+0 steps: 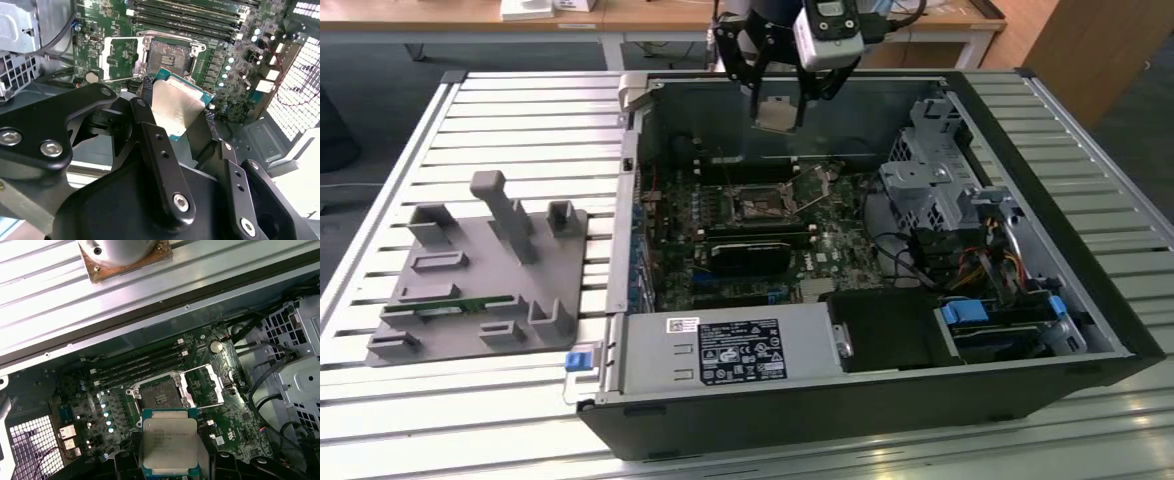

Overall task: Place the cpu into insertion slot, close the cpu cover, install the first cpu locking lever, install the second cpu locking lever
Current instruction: 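Place the cpu into insertion slot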

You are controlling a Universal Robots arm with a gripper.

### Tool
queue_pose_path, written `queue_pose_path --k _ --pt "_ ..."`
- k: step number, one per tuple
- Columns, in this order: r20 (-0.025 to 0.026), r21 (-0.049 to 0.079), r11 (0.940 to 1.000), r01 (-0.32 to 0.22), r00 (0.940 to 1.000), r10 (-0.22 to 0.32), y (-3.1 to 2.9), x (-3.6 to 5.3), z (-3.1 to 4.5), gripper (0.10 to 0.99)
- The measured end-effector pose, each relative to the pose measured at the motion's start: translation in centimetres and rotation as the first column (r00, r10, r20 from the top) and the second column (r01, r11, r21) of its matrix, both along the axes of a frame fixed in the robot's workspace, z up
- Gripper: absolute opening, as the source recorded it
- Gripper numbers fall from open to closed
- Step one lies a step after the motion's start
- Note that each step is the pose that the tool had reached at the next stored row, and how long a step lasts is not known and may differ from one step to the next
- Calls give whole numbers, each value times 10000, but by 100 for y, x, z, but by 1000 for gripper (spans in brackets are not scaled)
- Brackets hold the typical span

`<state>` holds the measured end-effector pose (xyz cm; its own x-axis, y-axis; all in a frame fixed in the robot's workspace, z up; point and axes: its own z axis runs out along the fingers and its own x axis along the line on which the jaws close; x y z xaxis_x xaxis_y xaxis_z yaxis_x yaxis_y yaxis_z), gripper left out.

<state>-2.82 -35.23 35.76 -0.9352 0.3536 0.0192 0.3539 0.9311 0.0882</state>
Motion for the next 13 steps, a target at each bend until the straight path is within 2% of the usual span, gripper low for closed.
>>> queue_pose_path --k 7,10,13 --pt "-1 0 9998 188 9998 -188 0 -90 -19 525" --pt "0 -3 9986 529 9986 -529 0 -96 -39 525" --pt "0 -4 9948 1020 9948 -1020 0 -96 -59 525"
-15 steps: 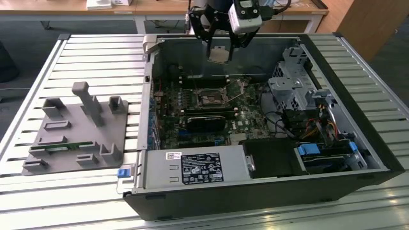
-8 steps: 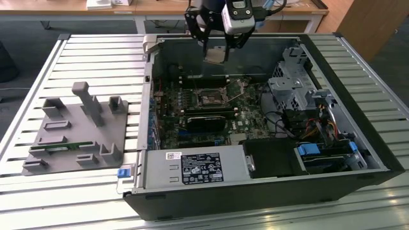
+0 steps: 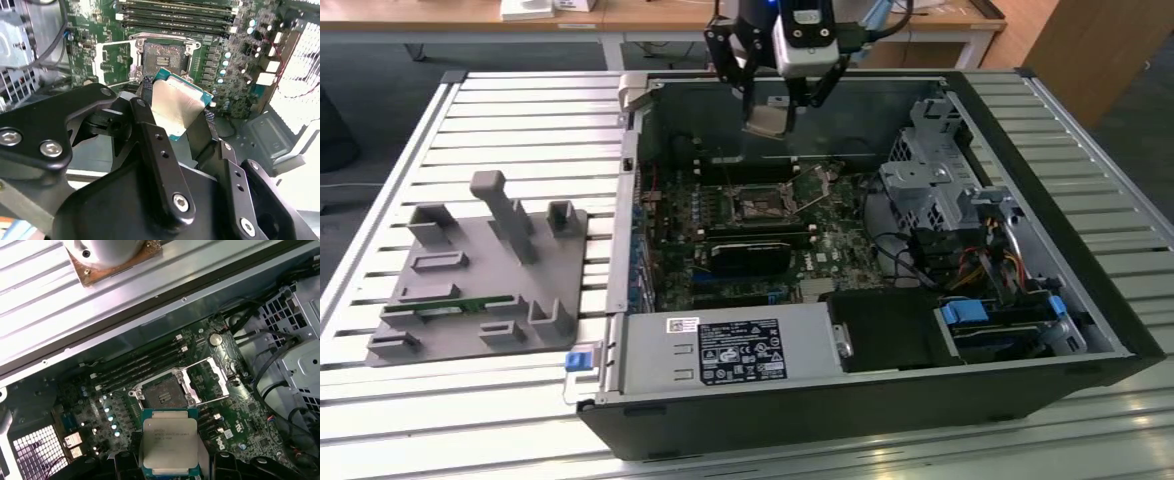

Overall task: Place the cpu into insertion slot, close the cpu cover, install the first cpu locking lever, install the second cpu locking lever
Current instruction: 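Place the cpu into insertion slot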

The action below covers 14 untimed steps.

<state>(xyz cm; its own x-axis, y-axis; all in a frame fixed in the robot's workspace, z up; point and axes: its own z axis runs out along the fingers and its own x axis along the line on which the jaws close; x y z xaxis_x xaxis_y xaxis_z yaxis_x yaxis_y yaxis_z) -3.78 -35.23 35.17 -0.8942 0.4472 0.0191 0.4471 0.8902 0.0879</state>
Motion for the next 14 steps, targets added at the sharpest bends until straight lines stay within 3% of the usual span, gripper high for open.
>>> queue_pose_path --k 4,7,11,14 --pt "0 -8 9975 707 9975 -707 0 0 -38 525" --pt "1 -11 9923 1237 9923 -1237 0 0 -64 525" --pt "1 -11 9805 1963 9805 -1963 0 0 -98 525" --pt "1 -12 9685 2489 9685 -2489 0 0 -123 525"
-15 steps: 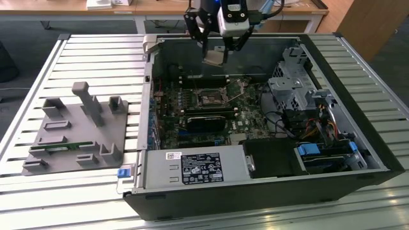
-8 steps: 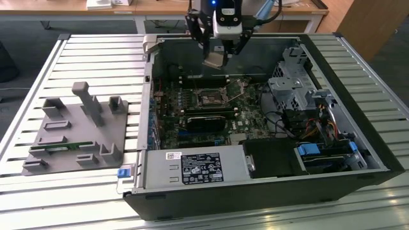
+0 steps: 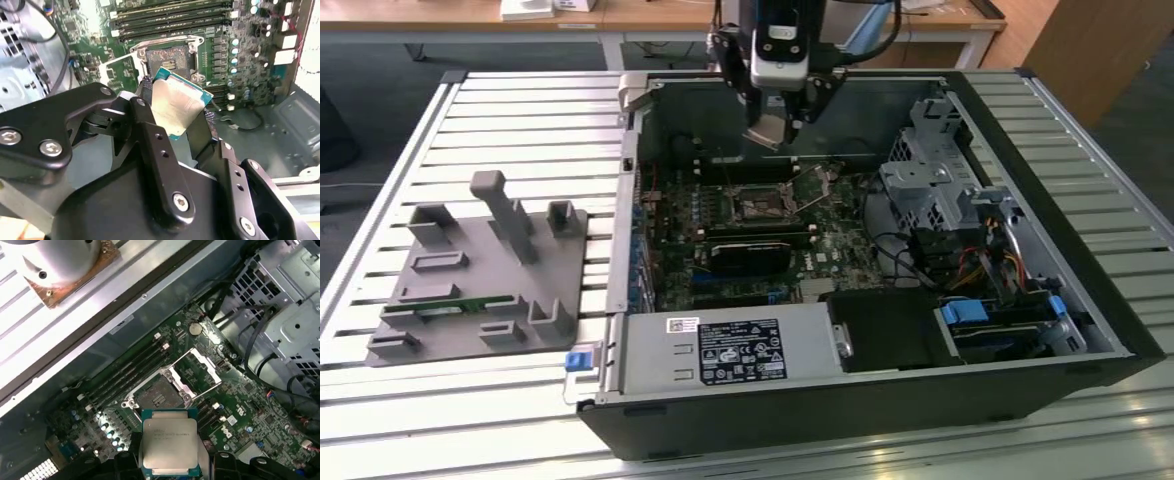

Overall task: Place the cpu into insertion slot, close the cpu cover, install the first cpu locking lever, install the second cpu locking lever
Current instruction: 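Place the cpu into insertion slot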

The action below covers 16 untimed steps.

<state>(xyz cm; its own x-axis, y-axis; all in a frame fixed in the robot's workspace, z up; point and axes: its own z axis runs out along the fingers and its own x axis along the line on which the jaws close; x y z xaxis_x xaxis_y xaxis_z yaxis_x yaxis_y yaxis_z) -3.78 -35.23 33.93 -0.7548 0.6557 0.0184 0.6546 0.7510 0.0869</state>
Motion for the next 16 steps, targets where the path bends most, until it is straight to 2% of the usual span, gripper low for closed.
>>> queue_pose_path --k 4,8,16 --pt "0 -2 9973 735 9973 -735 0 0 -35 525" --pt "1 -12 9901 1402 9901 -1402 0 0 -64 525" --pt "4 -34 9808 1948 9808 -1948 0 0 -109 525"
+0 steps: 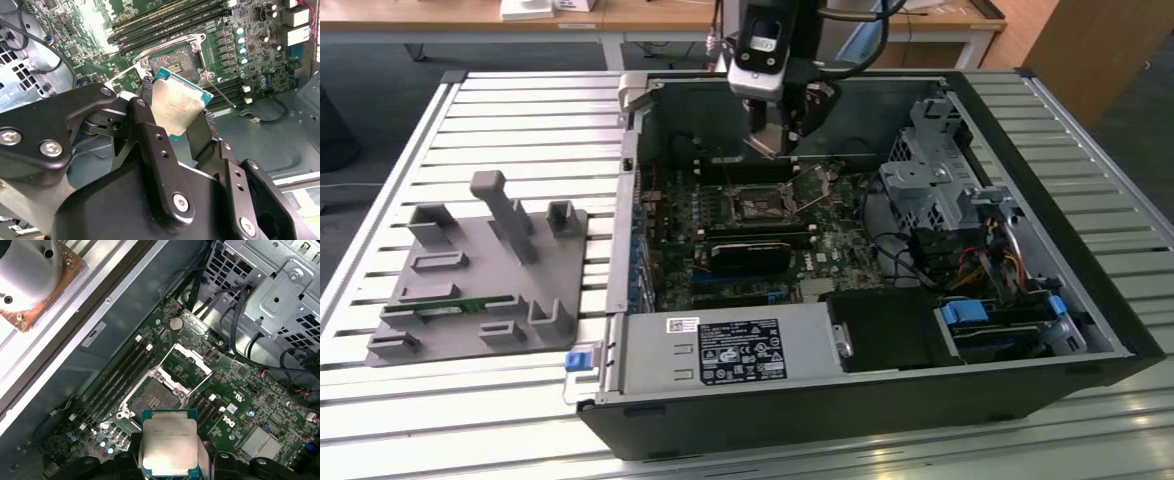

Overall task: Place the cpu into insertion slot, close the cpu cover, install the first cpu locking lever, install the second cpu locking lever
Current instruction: 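Place the cpu into insertion slot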

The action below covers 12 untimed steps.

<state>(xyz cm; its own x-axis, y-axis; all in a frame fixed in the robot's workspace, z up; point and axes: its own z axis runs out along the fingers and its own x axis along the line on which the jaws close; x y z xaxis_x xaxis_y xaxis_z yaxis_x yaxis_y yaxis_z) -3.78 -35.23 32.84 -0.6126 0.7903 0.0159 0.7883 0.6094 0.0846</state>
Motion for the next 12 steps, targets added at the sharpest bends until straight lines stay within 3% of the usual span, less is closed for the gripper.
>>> queue_pose_path --k 12 --pt "1 -45 9997 256 9997 -256 0 -1 -80 525"
